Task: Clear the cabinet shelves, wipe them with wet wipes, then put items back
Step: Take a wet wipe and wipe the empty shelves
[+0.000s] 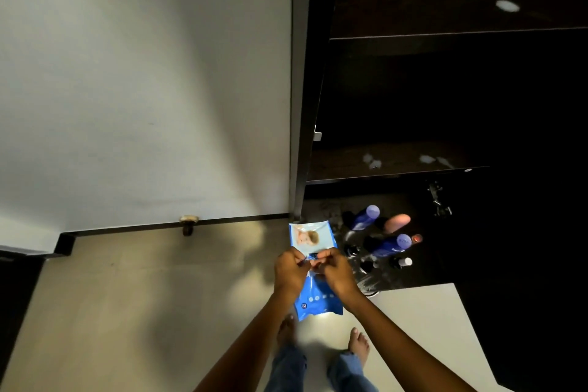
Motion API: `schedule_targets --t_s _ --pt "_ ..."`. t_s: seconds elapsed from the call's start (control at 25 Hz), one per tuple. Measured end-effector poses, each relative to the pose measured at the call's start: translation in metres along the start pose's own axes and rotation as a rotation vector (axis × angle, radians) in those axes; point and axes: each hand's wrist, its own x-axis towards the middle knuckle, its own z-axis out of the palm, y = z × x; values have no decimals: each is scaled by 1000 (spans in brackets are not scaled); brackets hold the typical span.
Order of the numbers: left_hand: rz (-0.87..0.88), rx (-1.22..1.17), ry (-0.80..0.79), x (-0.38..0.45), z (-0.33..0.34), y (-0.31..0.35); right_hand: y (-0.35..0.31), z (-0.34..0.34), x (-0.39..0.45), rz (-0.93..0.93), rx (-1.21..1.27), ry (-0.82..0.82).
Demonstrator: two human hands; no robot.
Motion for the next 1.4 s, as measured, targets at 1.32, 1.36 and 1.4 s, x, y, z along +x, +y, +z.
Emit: schedule_targets --t_s 1.32,1.36,1.4 --pt "-73 45 13 8 -5 -14 5 3 25 -496 -1255 -212" --pt "-62 41 13 7 -5 -14 2 1 23 -501 -1271 -211" --pt "-57 39 14 7 -6 -15 -2 0 20 -498 -1301 -212"
